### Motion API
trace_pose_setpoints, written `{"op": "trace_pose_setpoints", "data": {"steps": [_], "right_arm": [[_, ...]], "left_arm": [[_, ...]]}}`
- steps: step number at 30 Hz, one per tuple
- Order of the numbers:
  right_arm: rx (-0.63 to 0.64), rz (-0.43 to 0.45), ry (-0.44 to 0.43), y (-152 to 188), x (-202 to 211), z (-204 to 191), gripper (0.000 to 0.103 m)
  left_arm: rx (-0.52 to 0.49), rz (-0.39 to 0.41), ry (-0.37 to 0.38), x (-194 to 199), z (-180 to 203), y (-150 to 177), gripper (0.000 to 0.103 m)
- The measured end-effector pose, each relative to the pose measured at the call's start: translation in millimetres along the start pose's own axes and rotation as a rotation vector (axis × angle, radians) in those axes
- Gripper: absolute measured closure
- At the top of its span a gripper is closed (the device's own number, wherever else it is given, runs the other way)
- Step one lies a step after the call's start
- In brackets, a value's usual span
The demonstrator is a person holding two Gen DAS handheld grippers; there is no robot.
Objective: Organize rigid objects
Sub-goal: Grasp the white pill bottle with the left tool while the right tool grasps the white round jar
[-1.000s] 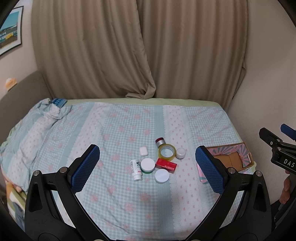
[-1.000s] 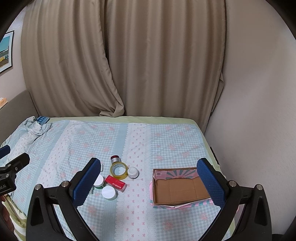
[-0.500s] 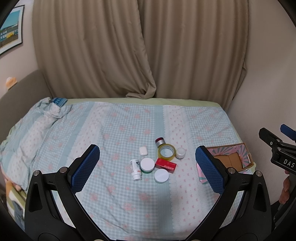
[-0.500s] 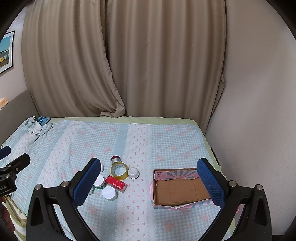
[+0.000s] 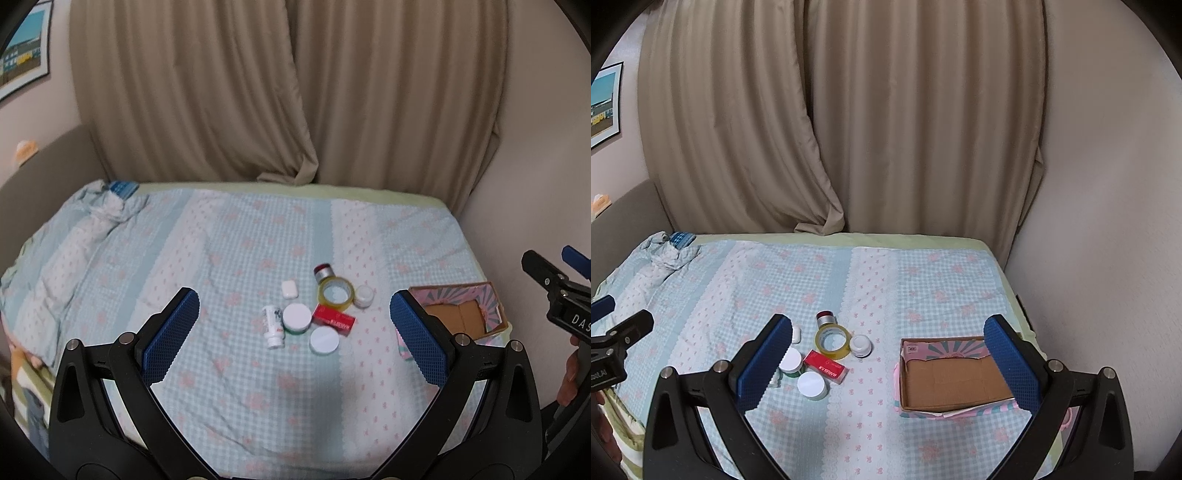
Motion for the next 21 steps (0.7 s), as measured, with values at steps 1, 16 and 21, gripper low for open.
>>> {"op": "trace_pose_setpoints", "data": {"steps": [1,16,21], "right_arm": [[0.004,-0.004,-0.009,1.5,-1.9,-0.1,0.0],[-0.105,-0.227,-0.044,69.6,-91.6,-60.6,0.0],[-0.133,-0.283,-0.024,102.0,-125.9,-88.8,0.0]], "left_arm": [[0.001,-0.014,-0.006,-3.8,-1.9,2.6,0.001],[-0.034,-0.29,0.099,-146.2,-77.6,58.2,0.001],[-0.042,-0.456,0.161,-225.3,-98.3,86.9,0.001]]}}
Point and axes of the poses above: each gripper's, at about its wrist camera, not at the fingertips, and x roughly against the way its jaws point, z to its right, y to its underside, the point moved 10 cm from there along -x, roughly the way its jaws point, and after that the axes turned 4 degrees about y, right-handed, at the moved point
